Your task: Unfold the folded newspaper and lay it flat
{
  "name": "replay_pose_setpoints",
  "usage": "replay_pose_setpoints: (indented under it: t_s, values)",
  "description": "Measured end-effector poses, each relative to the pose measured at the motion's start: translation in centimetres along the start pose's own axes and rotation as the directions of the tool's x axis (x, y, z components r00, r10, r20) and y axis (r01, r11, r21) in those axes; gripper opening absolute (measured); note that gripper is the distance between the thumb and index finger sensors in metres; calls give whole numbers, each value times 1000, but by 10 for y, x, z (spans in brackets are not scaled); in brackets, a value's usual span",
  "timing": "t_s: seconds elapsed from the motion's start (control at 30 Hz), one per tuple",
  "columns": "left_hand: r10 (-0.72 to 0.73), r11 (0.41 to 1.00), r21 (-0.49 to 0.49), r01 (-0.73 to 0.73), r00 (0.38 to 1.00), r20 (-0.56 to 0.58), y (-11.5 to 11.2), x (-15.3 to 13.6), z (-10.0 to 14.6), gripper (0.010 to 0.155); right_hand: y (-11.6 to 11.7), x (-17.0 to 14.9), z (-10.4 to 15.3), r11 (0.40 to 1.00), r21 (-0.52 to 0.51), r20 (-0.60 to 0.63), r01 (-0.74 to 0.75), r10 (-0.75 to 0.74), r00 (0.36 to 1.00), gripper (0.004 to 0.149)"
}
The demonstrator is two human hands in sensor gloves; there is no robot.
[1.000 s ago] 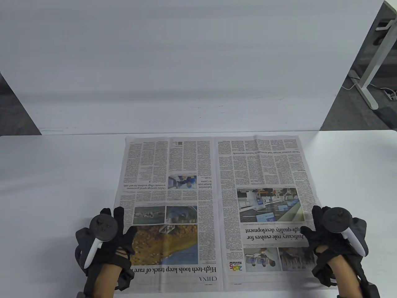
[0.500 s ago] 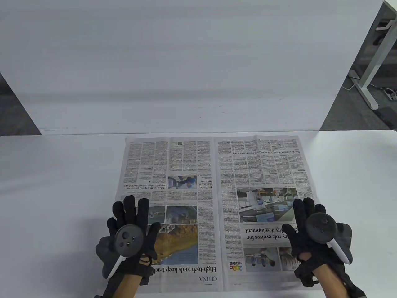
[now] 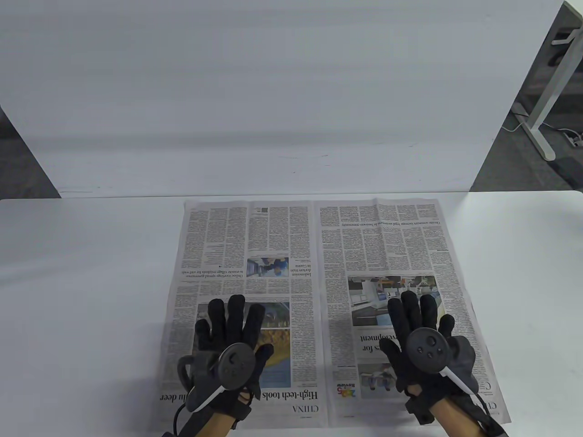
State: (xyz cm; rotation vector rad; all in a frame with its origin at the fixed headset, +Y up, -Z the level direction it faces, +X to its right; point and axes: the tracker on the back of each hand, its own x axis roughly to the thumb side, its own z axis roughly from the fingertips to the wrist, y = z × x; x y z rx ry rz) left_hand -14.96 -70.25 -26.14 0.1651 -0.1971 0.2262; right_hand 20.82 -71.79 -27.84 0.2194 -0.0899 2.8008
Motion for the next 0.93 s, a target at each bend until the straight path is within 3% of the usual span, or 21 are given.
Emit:
replay_pose_setpoints:
  t_s: [0.43,0.93]
  values:
    - [-3,1000,-30,1,998,-57,-14,-1,-6,76,6,-3,-4,999,39,16,-12,12,1000,79]
    - [28,999,-33,-31,995,-92,-7,-16,-6,77,4,-7,-6,996,75,-2,49,-49,999,79]
